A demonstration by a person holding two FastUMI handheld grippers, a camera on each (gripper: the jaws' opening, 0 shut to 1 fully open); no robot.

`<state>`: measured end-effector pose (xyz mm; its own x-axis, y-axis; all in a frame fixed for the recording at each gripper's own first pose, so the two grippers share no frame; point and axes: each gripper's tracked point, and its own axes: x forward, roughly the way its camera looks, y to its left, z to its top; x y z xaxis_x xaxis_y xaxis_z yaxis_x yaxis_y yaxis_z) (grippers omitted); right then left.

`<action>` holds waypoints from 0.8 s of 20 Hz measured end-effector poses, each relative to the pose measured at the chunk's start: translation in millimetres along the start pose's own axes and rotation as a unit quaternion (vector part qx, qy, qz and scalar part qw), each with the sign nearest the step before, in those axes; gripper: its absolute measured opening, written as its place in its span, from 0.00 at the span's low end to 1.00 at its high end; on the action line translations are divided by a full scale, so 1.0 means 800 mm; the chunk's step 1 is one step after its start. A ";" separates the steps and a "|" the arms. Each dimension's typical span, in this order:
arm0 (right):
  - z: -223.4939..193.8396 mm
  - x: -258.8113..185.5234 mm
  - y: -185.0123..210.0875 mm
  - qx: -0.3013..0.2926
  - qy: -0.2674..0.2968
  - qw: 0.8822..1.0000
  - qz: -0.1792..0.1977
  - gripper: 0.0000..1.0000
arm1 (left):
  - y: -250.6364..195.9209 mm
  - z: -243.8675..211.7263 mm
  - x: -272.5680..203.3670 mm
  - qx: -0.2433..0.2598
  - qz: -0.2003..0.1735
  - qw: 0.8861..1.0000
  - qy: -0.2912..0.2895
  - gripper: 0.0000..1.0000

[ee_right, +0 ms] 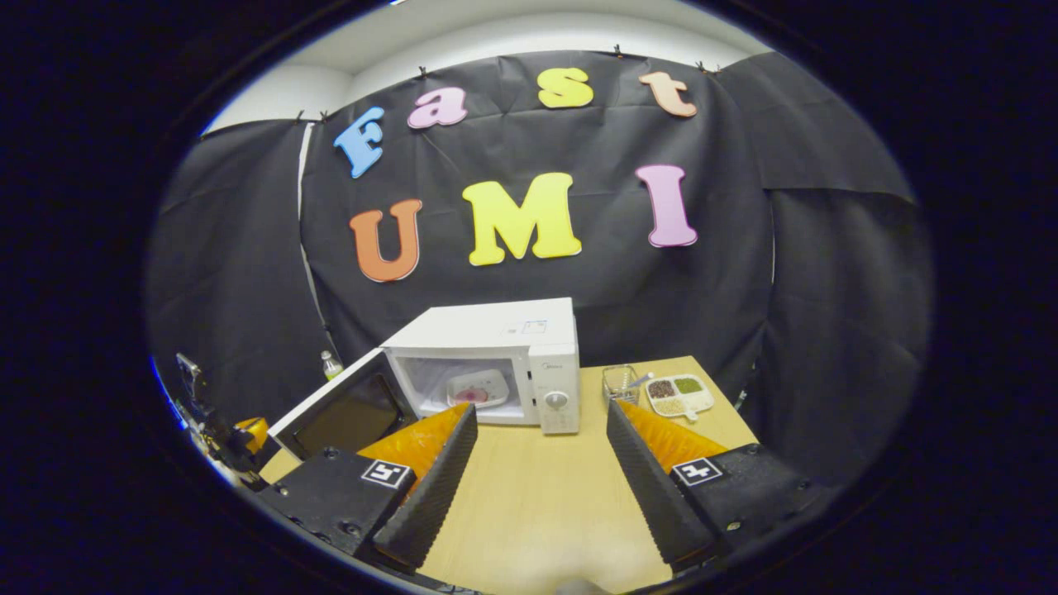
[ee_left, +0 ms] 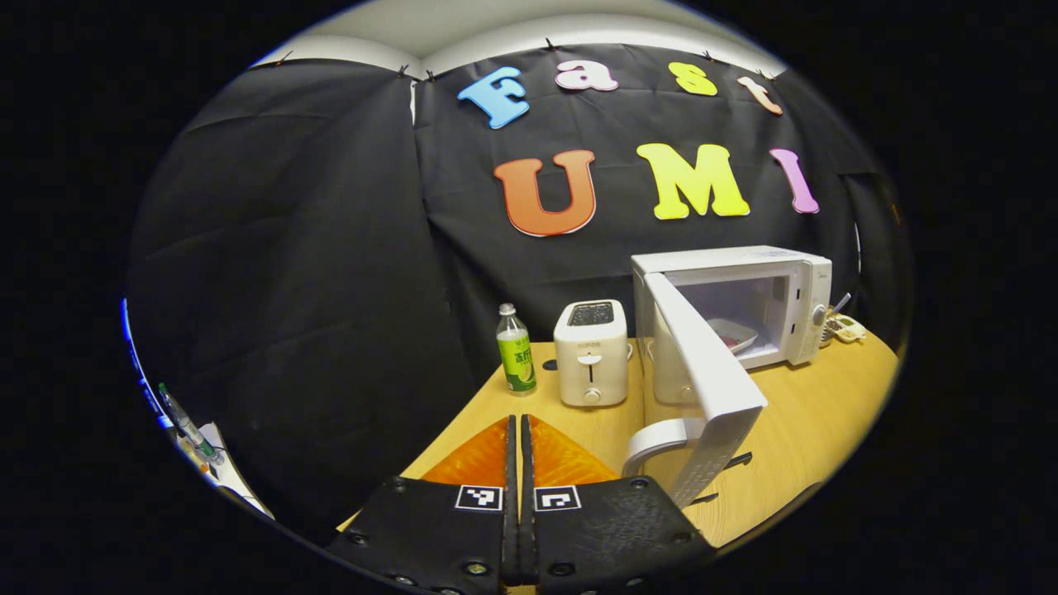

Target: Open the microwave oven with the left hand, put the food in, and close the microwave oven.

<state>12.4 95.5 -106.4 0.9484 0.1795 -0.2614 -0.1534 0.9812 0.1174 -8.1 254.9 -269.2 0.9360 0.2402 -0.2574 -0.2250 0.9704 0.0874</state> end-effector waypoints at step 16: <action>-0.009 -0.030 -0.028 0.032 0.031 0.998 -0.032 0.90 | -0.106 -0.033 0.006 0.007 -0.107 0.994 0.011 0.00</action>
<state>-9.0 70.1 -109.6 0.9363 0.1226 -0.3292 -0.0727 0.9845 0.1598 8.1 174.3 -303.2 0.9556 0.0294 -0.2931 -0.0180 0.9990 0.0417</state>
